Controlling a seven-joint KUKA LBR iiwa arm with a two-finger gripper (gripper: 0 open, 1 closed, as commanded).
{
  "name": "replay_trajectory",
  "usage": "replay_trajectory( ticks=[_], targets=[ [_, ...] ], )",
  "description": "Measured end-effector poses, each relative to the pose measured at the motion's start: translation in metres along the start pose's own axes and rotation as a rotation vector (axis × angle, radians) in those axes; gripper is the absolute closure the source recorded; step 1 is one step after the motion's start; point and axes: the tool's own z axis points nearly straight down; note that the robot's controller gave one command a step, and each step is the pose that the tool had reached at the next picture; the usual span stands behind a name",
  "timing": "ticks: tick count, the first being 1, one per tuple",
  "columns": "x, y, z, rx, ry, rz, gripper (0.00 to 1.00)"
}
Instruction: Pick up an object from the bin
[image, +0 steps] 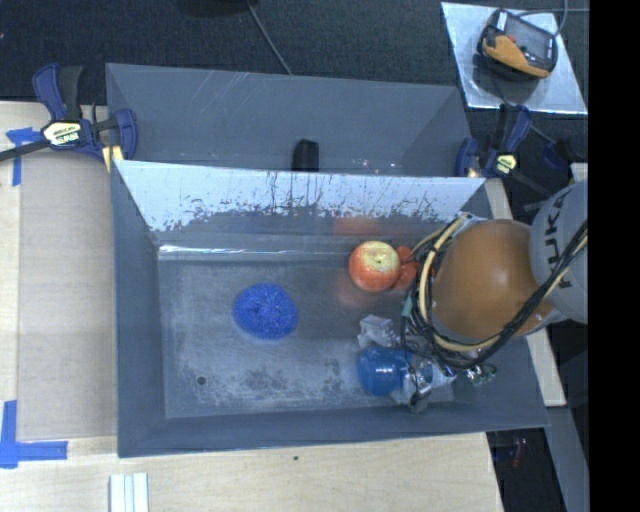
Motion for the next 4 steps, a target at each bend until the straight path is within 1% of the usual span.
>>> replay_trajectory(
  ticks=[1,2,3,4],
  targets=[
    [-0.012,0.010,-0.001,0.002,0.000,0.018,1.00],
    [-0.012,0.010,-0.001,0.002,0.000,0.018,1.00],
    [-0.011,0.011,-0.010,0.000,0.004,0.018,1.00],
    [-0.011,0.011,-0.035,-0.001,0.006,0.020,1.00]
  ],
)
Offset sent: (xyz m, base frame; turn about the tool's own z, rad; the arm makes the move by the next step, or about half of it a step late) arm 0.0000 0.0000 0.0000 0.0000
